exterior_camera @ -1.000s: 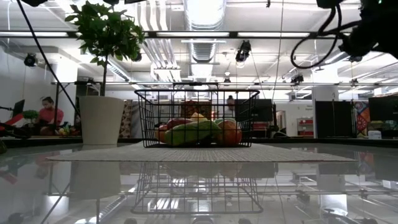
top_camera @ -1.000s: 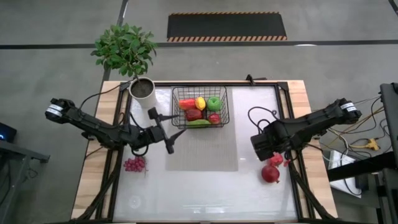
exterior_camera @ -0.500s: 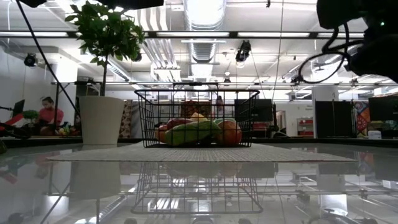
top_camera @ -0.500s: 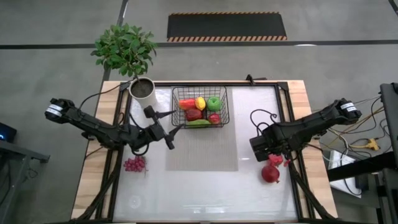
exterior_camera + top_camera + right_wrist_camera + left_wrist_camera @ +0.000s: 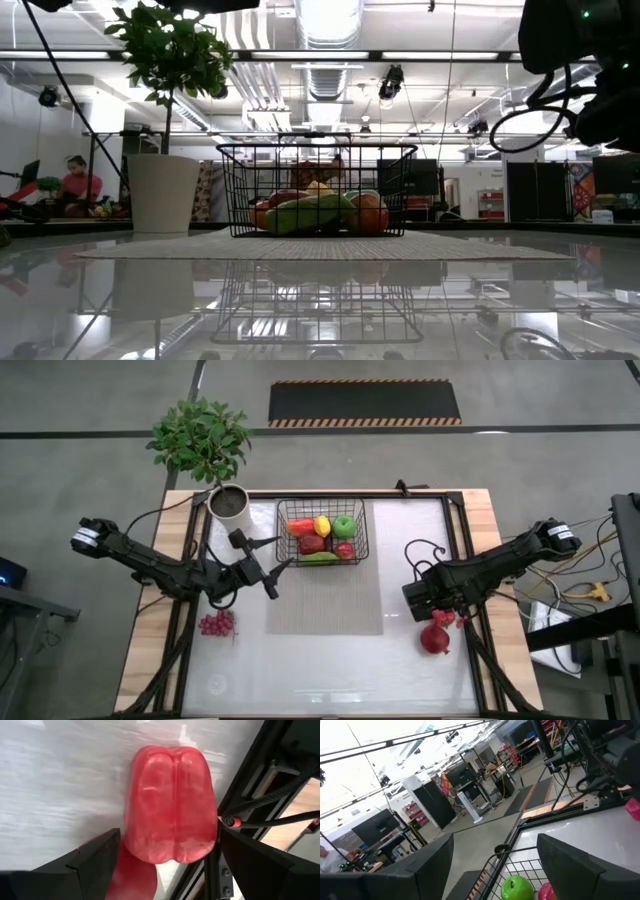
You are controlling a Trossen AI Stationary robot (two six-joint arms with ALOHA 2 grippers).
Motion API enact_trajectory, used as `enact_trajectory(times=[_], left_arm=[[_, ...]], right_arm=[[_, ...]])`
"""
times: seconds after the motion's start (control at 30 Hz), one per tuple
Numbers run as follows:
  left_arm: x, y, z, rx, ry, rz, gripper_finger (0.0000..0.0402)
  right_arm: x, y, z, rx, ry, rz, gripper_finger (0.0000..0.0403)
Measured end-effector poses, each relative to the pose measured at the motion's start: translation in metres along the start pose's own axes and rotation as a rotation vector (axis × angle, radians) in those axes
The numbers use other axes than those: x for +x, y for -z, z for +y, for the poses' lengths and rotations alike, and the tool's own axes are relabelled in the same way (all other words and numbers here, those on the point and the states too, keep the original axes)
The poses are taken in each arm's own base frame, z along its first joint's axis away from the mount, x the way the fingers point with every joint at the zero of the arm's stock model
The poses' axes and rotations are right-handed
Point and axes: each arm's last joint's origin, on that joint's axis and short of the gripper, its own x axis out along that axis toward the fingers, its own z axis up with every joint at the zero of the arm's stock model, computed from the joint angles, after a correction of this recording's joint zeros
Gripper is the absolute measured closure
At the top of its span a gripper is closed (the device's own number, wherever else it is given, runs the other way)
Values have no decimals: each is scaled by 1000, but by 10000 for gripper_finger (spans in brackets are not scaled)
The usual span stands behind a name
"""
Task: Build produce basket
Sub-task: Put the bell pepper into the wire basket
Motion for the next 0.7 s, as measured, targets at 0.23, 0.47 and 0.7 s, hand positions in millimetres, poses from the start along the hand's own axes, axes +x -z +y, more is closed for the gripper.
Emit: enact_trajectory(times=[0.23, 0.47, 0.7], left_arm=[[-2, 2, 1, -2, -1, -1, 133], [-2, 2, 1, -2, 0, 0, 133], [-2, 2, 1, -2, 0, 0, 133]], right_arm=[[10, -3, 1, -9, -25, -1, 79], [10, -4, 1, 7, -30, -2, 141], [10, -4, 2, 4, -35, -13, 162]])
